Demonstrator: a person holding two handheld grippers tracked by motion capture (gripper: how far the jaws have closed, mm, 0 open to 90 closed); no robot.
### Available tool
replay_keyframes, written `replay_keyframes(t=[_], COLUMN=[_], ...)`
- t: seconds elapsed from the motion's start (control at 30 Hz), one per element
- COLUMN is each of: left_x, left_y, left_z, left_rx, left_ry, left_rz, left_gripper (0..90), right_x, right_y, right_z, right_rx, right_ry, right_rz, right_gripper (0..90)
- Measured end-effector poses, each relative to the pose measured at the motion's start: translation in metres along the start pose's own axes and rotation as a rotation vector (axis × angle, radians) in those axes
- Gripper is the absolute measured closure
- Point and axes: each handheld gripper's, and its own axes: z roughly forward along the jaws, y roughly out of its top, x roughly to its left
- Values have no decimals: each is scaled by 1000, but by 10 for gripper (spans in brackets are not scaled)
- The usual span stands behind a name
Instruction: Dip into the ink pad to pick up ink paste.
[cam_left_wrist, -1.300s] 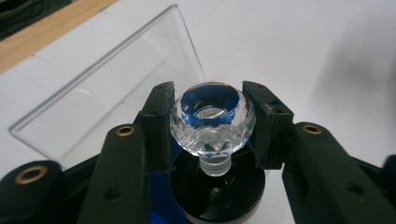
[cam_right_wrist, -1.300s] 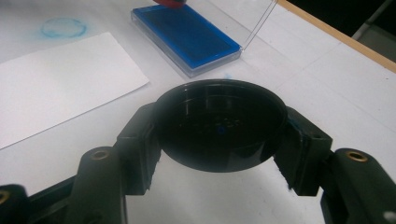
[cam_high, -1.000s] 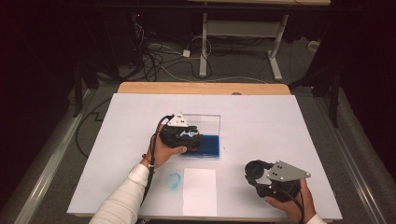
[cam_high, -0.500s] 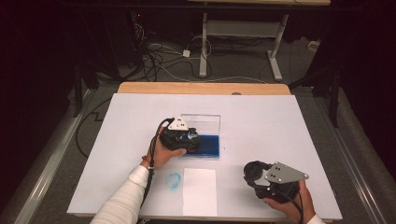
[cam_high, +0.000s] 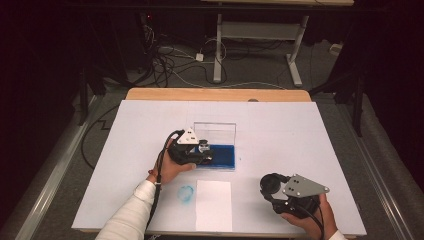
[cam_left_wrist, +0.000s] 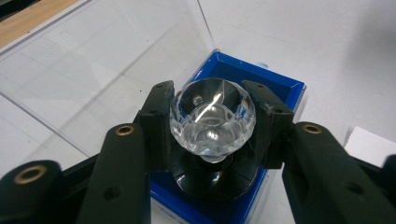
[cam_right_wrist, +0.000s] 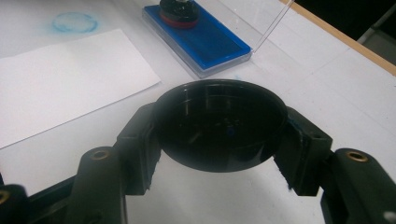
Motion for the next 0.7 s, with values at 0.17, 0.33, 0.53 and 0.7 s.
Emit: replay_keyframes(t=[0.17, 0.33, 0.53, 0.7], left_x=[-2, -2, -2, -2], left_y=[1, 1, 1, 1], left_z=[0, 1, 1, 0], left_rx=[10, 11, 13, 19], left_ry=[9, 13, 13, 11], left_rz=[18, 18, 23, 26], left_gripper=[546, 545, 545, 545], right_x=[0, -1, 0, -1], right_y=[-1, -1, -1, -1], right_z=[0, 0, 1, 0], right_rx=[5, 4, 6, -2], right_ry=[4, 4, 9, -1], right_rz=[0, 4, 3, 8], right_gripper=[385, 385, 385, 385])
